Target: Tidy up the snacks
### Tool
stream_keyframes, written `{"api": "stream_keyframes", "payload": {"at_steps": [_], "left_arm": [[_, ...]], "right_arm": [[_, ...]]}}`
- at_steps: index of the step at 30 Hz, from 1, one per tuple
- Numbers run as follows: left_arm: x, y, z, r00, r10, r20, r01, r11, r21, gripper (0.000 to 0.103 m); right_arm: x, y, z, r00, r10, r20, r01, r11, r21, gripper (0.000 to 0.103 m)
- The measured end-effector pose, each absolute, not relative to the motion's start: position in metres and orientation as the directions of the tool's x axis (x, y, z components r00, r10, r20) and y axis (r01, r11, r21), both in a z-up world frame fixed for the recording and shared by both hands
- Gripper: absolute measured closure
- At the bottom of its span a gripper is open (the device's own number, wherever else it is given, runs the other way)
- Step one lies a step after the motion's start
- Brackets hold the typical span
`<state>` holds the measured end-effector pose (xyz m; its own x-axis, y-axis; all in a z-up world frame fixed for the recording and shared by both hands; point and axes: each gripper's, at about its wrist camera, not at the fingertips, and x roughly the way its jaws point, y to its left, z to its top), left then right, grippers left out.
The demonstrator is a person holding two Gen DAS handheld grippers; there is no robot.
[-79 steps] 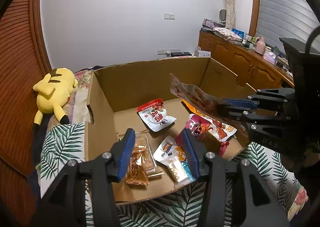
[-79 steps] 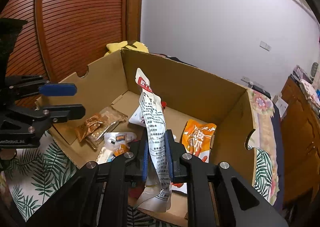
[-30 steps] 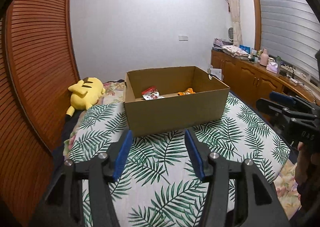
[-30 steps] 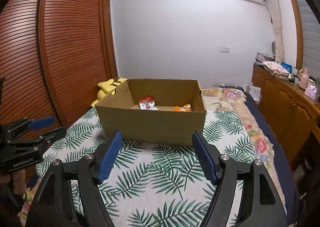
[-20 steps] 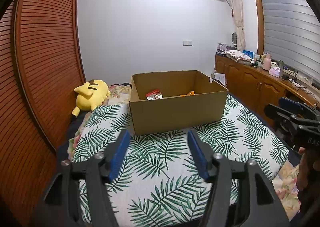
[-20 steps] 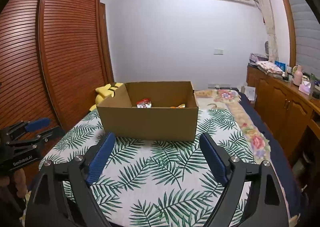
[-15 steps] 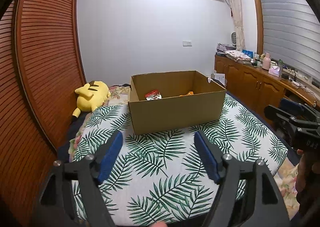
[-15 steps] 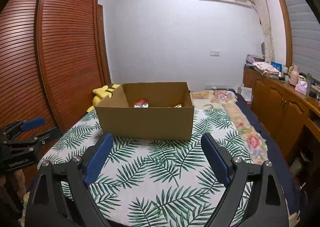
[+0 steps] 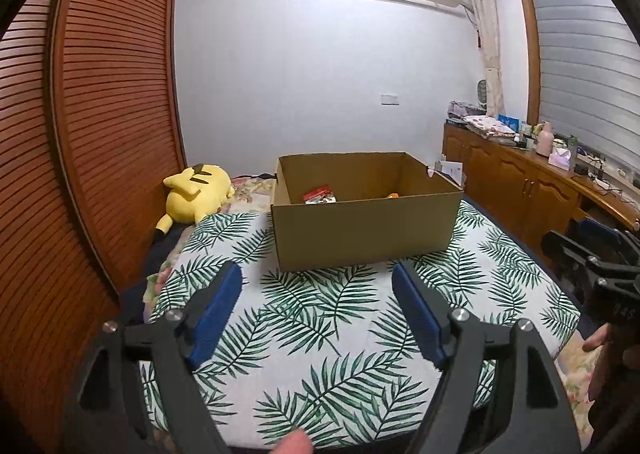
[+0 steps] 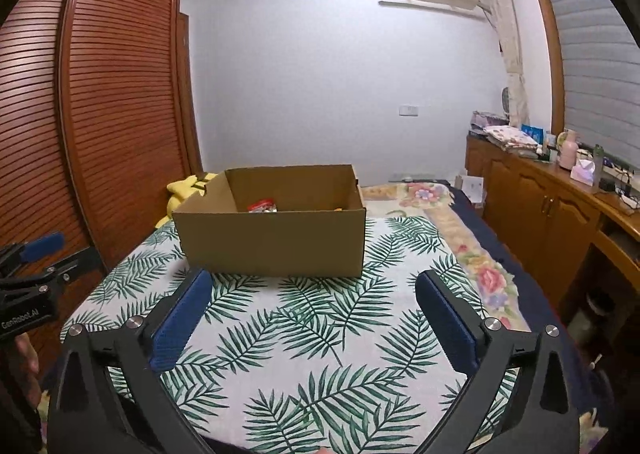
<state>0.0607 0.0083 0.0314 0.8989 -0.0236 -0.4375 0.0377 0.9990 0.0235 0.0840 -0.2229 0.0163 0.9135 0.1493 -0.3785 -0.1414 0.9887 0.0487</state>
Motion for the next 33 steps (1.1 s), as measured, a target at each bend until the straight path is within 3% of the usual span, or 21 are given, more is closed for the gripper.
{"api": "stream_keyframes", "payload": {"at_steps": [33], "left_arm": [[0.052,0.008,0.023,0.901,-0.014,-0.434,0.031,0.999,0.032,0.023]], "right_arm": [[0.074,-0.220,0.012,0.920,0.127,-0.372,-0.122,0.992,0.037,0.000]]}}
